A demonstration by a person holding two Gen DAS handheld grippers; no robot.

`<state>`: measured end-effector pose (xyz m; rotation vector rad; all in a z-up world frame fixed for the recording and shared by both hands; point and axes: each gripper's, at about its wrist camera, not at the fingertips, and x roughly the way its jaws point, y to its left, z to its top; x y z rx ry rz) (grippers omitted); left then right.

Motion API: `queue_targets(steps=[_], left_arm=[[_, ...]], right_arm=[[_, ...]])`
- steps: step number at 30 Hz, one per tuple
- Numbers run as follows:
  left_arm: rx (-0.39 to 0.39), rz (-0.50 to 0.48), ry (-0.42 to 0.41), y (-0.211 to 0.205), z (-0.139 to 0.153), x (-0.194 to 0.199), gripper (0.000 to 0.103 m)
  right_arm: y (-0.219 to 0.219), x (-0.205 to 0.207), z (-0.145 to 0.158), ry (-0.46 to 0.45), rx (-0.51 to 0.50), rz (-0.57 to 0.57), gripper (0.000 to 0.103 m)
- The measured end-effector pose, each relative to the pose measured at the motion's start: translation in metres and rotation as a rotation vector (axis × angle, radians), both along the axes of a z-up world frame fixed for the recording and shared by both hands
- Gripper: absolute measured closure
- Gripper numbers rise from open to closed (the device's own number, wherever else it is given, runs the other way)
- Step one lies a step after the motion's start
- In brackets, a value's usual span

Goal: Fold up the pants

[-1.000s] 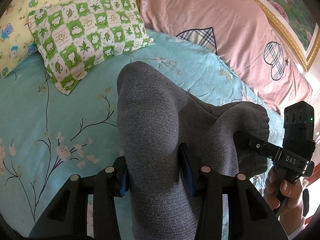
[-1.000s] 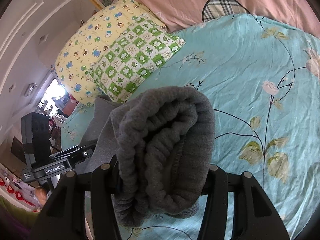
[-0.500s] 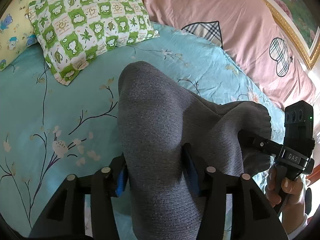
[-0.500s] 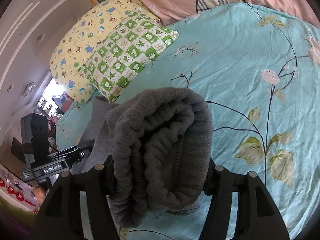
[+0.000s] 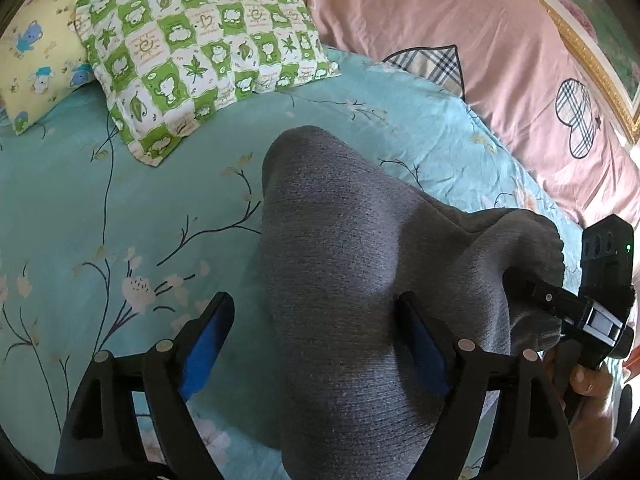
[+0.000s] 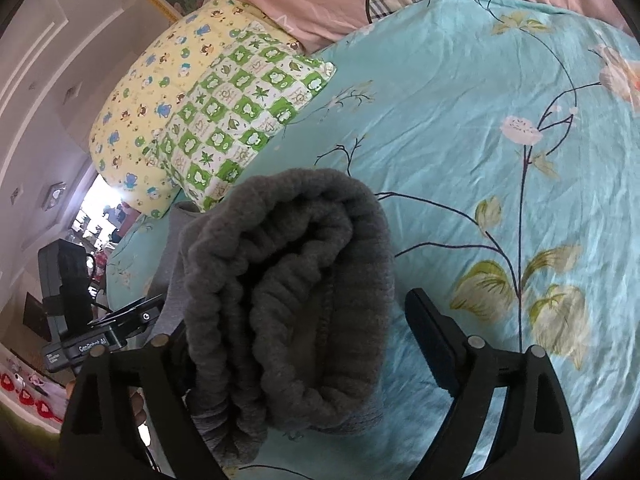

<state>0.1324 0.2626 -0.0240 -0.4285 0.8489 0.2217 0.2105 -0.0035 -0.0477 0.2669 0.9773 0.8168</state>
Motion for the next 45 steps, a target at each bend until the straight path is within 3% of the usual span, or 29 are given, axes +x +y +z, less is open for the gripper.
queue_targets(steps=[9, 24, 34, 39, 45], left_arm=[[0.002, -0.008, 0.002, -0.007, 0.01, -0.013, 0.019], [0.045, -0.01, -0.003, -0.019, 0.022, -0.046, 0.019], [0.123, -0.04, -0.007, -0.04, 0.03, -0.069, 0.019], [0.125, -0.061, -0.001, -0.051, 0.028, -0.072, 0.019], [0.19, -0.086, 0.006, -0.067, 0.028, -0.078, 0.019]], right_arm=[[-0.005, -0.009, 0.007, -0.007, -0.013, -0.044, 0.009], [-0.007, -0.047, 0.038, -0.152, -0.07, -0.035, 0.008], [-0.014, -0.079, 0.048, -0.219, -0.136, -0.022, 0.006], [-0.006, -0.099, 0.052, -0.279, -0.208, 0.022, 0.004], [0.006, -0.117, 0.05, -0.344, -0.318, 0.06, 0.004]])
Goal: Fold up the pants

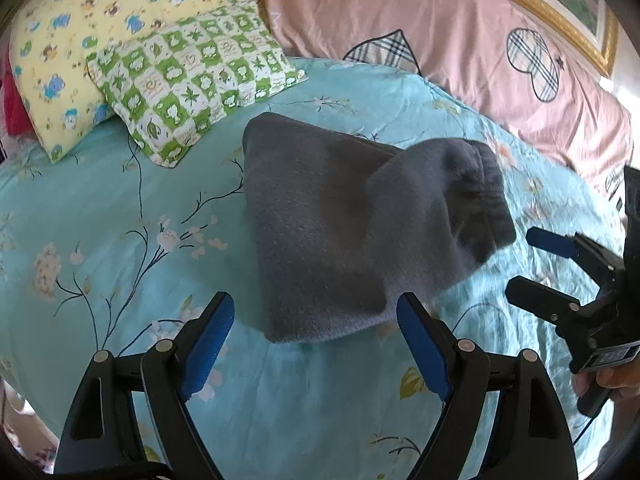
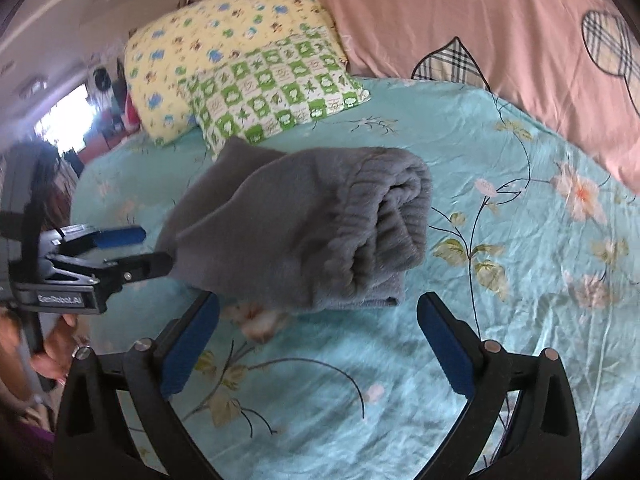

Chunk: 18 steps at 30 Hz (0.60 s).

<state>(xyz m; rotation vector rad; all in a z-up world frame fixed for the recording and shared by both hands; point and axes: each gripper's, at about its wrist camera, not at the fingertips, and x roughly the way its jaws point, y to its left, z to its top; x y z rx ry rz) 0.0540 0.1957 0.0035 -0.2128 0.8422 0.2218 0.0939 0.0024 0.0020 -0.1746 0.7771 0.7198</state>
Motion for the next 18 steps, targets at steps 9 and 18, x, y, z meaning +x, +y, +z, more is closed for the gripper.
queue_targets(steps=[9, 18], left_arm=[[0.036, -0.004, 0.015, -0.007, -0.008, -0.008, 0.019], [0.08, 0.002, 0.021, -0.015, -0.012, -0.017, 0.019]], right_arm=[[0.005, -0.009, -0.008, -0.015, -0.039, 0.001, 0.004], [0.005, -0.014, -0.012, -0.065, -0.069, -0.018, 0.004]])
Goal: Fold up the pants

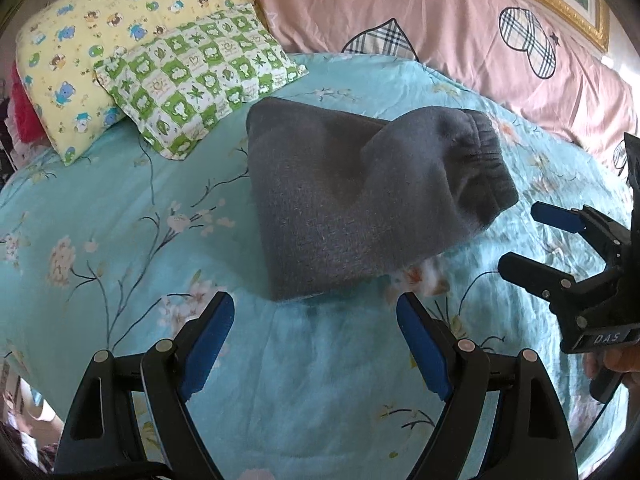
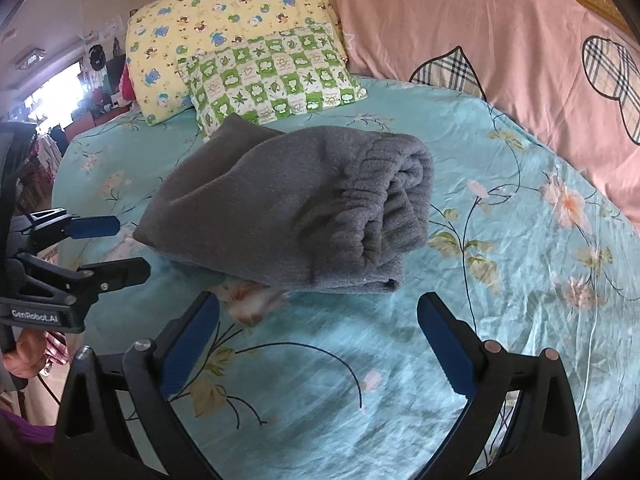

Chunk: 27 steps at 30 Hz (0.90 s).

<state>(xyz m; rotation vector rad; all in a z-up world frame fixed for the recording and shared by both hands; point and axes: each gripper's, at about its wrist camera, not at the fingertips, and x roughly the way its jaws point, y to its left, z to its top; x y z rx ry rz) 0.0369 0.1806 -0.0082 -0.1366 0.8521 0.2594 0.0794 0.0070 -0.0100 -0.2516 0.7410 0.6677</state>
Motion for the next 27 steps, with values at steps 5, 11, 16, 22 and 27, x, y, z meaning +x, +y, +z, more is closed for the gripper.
queue_targets(steps=[5, 11, 16, 22, 27], left_arm=[[0.013, 0.003, 0.0, -0.002, 0.0, -0.004, 0.019], [0.03, 0.007, -0.009, -0.005, 0.001, -0.006, 0.018], [0.034, 0.011, -0.011, -0.006, -0.002, -0.006, 0.018], [0.031, 0.015, -0.01, -0.005, -0.005, -0.005, 0.018], [0.037, 0.012, -0.008, -0.006, -0.006, -0.002, 0.018]], right_arm=[[-0.004, 0.001, -0.004, 0.004, 0.005, -0.015, 0.004], [-0.006, 0.0, -0.005, 0.008, 0.032, -0.026, 0.004], [-0.003, -0.001, -0.005, -0.006, 0.032, -0.018, 0.004], [0.003, 0.001, -0.007, 0.0, 0.032, -0.003, 0.004], [0.007, 0.002, -0.008, 0.003, 0.016, 0.012, 0.004]])
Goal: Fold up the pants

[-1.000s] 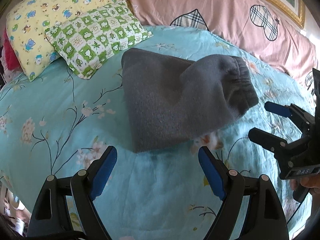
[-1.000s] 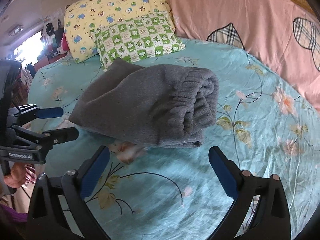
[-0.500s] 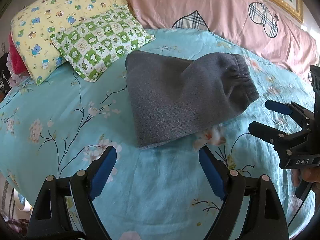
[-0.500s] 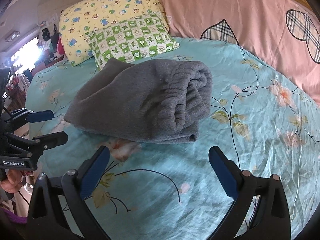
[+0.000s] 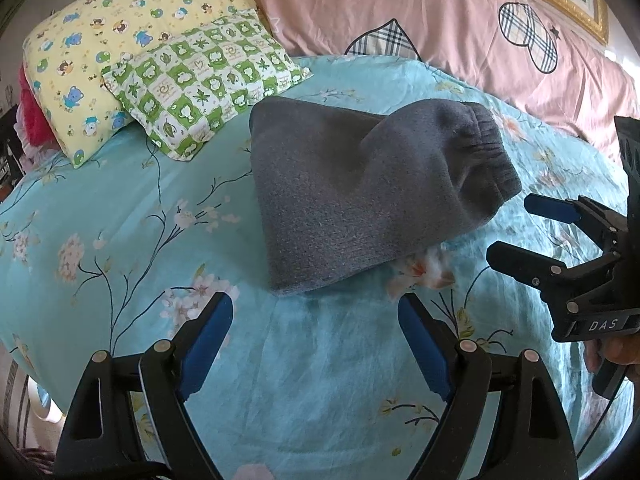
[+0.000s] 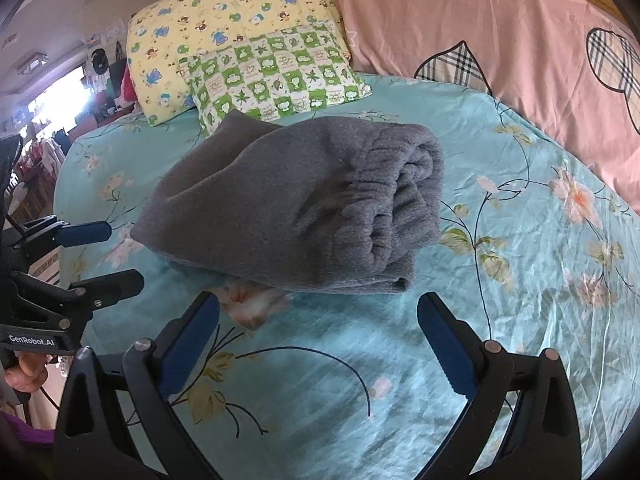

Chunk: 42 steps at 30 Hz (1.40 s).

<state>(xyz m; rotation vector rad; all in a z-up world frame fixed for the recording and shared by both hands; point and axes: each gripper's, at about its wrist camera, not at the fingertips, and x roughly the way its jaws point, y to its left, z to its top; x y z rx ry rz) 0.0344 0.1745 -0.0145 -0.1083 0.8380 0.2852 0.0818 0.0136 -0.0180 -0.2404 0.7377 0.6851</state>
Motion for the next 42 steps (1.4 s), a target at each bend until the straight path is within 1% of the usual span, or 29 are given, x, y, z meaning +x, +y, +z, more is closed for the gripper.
queue_targets(steps=[14, 42], left_arm=[[0.013, 0.03, -0.017, 0.0045, 0.001, 0.0011, 0.018], [0.015, 0.04, 0.003, 0.0065, -0.0034, 0.0055, 0.017]], right_arm=[[0.0036, 0.0007, 0.0, -0.004, -0.001, 0.006, 0.004], [0.0055, 0.0026, -0.0022, -0.001, -0.01, 0.011, 0.004]])
